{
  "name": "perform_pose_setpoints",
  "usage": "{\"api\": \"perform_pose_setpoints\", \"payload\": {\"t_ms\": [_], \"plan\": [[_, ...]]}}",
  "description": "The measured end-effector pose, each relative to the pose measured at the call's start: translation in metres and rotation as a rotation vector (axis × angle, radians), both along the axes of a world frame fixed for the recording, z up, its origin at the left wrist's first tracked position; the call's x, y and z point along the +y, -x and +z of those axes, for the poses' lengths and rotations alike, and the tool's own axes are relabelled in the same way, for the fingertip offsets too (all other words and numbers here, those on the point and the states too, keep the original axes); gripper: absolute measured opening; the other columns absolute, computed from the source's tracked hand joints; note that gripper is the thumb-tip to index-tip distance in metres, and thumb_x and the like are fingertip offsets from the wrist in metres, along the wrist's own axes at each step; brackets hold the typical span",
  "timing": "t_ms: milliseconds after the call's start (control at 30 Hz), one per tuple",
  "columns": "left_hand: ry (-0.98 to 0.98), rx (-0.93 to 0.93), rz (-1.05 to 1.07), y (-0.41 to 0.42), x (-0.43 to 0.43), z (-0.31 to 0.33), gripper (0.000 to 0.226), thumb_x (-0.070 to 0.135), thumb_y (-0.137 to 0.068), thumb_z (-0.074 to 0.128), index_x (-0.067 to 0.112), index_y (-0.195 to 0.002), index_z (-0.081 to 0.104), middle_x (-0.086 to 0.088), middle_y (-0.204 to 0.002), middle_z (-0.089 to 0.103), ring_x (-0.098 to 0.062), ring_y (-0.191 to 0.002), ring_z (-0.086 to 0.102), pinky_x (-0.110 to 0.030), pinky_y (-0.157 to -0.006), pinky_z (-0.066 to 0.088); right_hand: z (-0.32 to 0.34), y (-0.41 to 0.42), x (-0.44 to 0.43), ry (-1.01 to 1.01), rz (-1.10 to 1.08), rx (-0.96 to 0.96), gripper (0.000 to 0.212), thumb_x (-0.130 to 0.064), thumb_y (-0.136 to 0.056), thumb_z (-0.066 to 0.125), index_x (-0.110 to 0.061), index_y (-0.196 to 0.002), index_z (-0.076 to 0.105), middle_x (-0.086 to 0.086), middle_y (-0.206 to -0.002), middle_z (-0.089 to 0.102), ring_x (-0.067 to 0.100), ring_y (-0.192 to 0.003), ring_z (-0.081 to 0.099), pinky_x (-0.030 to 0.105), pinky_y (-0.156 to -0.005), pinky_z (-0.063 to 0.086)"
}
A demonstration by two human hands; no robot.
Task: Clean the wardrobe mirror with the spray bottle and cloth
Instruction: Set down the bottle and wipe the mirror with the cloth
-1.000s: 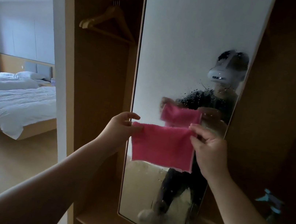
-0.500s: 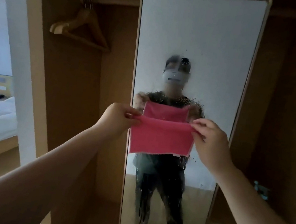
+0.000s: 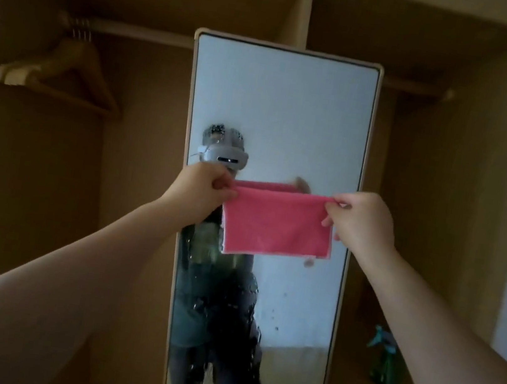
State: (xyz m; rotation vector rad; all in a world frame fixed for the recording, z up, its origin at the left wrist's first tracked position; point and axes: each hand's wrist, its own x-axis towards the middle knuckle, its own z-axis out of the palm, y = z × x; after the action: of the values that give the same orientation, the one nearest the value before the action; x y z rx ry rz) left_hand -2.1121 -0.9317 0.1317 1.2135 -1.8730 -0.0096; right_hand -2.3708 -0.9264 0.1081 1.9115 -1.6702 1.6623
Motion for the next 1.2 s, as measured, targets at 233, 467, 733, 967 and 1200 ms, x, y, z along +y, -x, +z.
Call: {"api": "perform_pose_setpoints", "payload": {"t_ms": [233,467,733,967,1200], "plan": [[0.143,0.029,0.035,0.036,-0.019,0.034,0.005,0.021,-0.085,0.07,0.026,-0.086,0.073,0.006,-0.093,0.07,-0.011,-0.08,0.064,-0.036,-0.078,0.057,0.045,0.017,-0.026,0.205,-0.028,-0.114,0.022,-0.018,-0.097,0.054,-0.015,-0.11,0.071,0.004,-0.098,0.073,0.02,-0.085,0.069,0.034,-0.076,0.058],[0.324,-0.167,0.13,0.068,-0.043,0.051,0.007,0.033,-0.08,0.072,0.032,-0.086,0.075,0.009,-0.101,0.065,-0.011,-0.098,0.055,-0.039,-0.089,0.05,0.091,0.029,-0.072,0.468,-0.011,-0.032,0.03,-0.016,-0.099,0.052,-0.01,-0.126,0.062,0.005,-0.113,0.068,0.02,-0.103,0.065,0.018,-0.083,0.046],[0.502,-0.097,0.212,0.075,-0.062,0.055,0.018,0.031,-0.084,0.069,0.026,-0.1,0.074,0.009,-0.096,0.059,-0.01,-0.092,0.053,-0.03,-0.08,0.046,0.1,0.012,-0.128,0.607,-0.128,0.221,0.045,-0.024,-0.098,0.052,-0.007,-0.139,0.046,0.012,-0.126,0.055,0.027,-0.119,0.052,0.032,-0.1,0.039],[0.692,0.009,0.334,0.026,-0.053,0.068,0.014,0.011,-0.086,0.062,0.019,-0.09,0.072,0.007,-0.094,0.057,-0.014,-0.097,0.051,-0.031,-0.083,0.041,0.081,0.0,-0.144,0.524,-0.174,0.277,0.057,-0.032,-0.101,0.03,-0.004,-0.151,0.023,0.018,-0.154,0.032,0.034,-0.145,0.025,0.051,-0.12,0.017],[0.686,0.07,0.507,-0.018,-0.058,0.07,0.023,0.016,-0.09,0.058,0.017,-0.112,0.06,-0.004,-0.117,0.05,-0.023,-0.116,0.042,-0.033,-0.091,0.036,0.08,-0.004,-0.147,0.447,-0.359,0.413,0.065,-0.042,-0.099,0.012,-0.007,-0.152,0.022,0.017,-0.158,0.023,0.037,-0.147,0.017,0.053,-0.119,0.006]]}}
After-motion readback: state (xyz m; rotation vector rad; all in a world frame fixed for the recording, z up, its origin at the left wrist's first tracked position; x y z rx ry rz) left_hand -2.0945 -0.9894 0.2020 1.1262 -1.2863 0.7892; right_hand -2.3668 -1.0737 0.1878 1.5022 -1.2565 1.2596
